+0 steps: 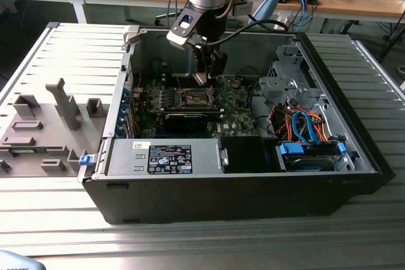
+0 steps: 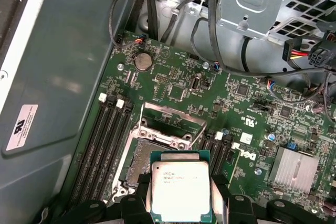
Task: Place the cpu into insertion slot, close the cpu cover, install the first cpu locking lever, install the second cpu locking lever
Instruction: 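Place the cpu into insertion slot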
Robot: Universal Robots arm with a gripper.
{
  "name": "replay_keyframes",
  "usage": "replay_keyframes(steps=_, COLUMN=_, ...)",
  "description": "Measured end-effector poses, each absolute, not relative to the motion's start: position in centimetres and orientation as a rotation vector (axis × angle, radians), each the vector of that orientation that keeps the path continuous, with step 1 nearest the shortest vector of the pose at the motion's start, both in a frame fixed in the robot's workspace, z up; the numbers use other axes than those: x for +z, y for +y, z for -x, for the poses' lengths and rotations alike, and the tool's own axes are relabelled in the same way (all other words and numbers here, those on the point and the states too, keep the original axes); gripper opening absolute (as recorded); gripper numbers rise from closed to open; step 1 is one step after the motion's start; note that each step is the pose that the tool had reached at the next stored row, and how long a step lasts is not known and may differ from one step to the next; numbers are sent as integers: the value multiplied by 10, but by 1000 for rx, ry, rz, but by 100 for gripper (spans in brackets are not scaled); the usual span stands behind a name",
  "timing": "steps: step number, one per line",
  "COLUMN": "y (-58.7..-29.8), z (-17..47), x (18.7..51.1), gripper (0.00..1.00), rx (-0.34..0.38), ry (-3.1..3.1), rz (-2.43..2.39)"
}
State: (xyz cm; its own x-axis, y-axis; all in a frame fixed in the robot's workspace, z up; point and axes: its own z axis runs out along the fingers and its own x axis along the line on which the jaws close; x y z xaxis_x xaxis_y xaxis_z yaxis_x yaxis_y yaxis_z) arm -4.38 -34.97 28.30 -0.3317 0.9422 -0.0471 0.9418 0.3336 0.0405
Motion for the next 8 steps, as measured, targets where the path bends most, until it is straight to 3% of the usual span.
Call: replay_keyframes(steps=8, y=-350, z=44, x=282, gripper=54, rx=5, ry=2502, rz=-1793)
